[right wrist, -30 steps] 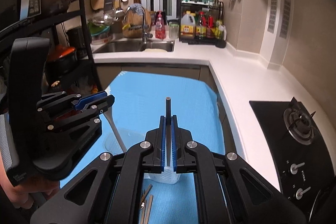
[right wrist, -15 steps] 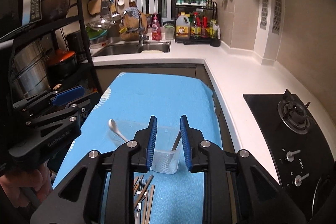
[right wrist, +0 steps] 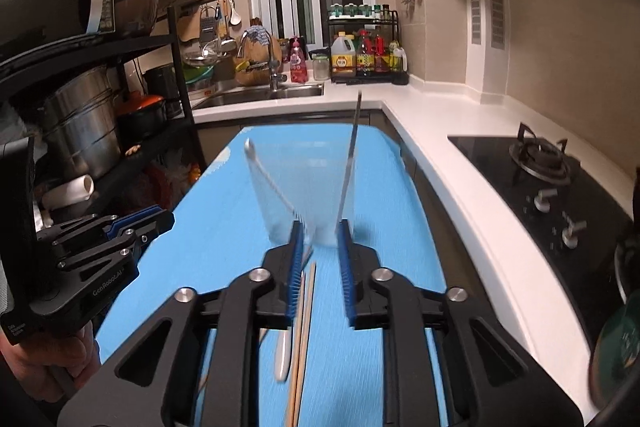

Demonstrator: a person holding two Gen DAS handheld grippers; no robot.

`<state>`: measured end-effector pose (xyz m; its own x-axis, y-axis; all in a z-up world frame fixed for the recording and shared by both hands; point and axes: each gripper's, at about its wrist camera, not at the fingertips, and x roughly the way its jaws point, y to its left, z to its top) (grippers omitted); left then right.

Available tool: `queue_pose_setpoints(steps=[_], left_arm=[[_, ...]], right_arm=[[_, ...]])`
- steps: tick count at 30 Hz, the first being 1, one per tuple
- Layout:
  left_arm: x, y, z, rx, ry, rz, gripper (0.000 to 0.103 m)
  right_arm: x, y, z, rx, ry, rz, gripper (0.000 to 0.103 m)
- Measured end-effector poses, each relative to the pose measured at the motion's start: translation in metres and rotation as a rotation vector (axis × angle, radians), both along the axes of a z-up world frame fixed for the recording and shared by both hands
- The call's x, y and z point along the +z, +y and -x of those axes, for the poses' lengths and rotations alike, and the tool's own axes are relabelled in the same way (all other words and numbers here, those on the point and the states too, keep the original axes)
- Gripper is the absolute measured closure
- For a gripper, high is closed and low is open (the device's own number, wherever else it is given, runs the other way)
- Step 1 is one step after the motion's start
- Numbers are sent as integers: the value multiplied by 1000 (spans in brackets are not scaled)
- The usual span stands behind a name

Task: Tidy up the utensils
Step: 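Grasp a wooden chopstick with the left gripper while the right gripper grasps another chopstick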

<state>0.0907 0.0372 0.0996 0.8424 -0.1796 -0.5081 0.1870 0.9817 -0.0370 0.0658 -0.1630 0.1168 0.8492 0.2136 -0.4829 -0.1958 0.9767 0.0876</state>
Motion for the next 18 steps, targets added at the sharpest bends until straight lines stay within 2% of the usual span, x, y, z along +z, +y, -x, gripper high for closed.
queue_pose_setpoints(steps=[8, 10, 13, 18], left_arm=[[-78, 2, 53, 49, 76, 37, 93], [-93, 1, 66, 67, 85, 33, 93], [-108, 0, 75, 67, 107, 48, 93], [-121, -3, 70, 45, 122, 32, 93]], right_arm=[[-87, -5, 31, -34, 113, -72, 92], [-104, 4, 35, -46, 102, -27, 92], [-129, 14, 29, -33, 172, -12, 92], [-153, 24, 17, -2, 263, -3, 92]])
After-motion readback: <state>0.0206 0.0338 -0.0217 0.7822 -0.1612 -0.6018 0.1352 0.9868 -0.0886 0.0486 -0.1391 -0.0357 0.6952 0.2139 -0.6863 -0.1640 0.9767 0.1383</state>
